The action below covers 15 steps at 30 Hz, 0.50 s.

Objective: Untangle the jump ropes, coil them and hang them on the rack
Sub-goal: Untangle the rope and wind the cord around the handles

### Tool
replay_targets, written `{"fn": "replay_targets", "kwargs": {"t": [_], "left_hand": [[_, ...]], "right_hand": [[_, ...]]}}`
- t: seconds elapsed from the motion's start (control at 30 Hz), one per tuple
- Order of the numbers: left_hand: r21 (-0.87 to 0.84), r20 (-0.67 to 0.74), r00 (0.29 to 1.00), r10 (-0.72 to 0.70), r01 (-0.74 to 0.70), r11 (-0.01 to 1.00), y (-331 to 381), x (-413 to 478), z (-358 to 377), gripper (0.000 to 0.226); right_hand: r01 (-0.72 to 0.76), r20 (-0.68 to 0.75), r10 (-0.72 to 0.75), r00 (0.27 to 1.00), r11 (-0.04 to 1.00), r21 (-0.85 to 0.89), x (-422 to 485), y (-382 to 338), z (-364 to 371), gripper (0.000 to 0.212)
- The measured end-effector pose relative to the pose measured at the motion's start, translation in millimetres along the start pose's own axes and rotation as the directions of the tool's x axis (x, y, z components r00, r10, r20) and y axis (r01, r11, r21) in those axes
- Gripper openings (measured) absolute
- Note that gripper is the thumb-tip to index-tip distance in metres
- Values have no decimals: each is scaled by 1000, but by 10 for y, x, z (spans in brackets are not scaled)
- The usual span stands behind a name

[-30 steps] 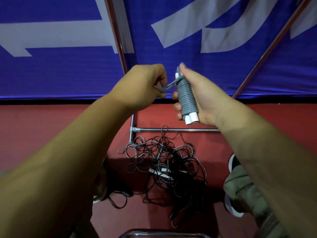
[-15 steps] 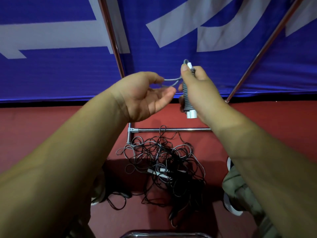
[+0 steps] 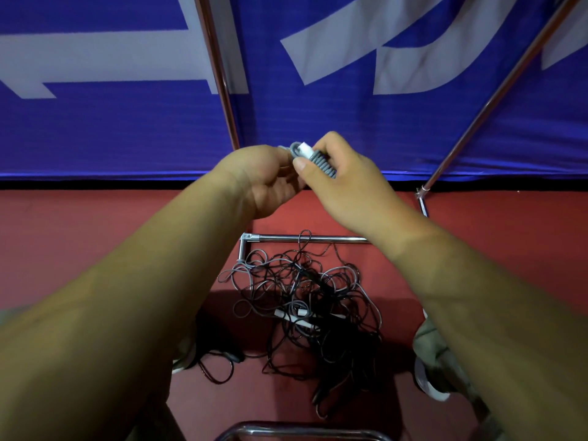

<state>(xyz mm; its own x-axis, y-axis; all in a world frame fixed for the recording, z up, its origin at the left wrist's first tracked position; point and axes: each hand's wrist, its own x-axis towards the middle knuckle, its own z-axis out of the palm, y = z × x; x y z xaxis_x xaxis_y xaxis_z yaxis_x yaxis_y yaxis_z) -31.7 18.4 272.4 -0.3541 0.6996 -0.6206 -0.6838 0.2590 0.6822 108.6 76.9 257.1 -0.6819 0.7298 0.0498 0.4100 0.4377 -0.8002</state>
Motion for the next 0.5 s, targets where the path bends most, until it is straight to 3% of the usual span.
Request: {"fn": "replay_targets", "kwargs": {"t": [0.13,0.3,0.4,0.5], "left_hand": [[-32,-27,999,21,-22,999,-40,48,0,17],[-54,-69,995,69,-73,996,-91,90,69,29],[-1,-85,986,144,-145,989,-111,121,81,50],[33,-42,985,167,-166,986,-72,108,43,46]], "right_hand": [[-96,-17,98,995,990,100,54,28,0,27],[-209,-2,216,976,948,241,73,3,43,16],[-272,58,269,961,894,357,57,-72,87,13],[-310,61,317,946,839,447,56,-92,88,13]]}}
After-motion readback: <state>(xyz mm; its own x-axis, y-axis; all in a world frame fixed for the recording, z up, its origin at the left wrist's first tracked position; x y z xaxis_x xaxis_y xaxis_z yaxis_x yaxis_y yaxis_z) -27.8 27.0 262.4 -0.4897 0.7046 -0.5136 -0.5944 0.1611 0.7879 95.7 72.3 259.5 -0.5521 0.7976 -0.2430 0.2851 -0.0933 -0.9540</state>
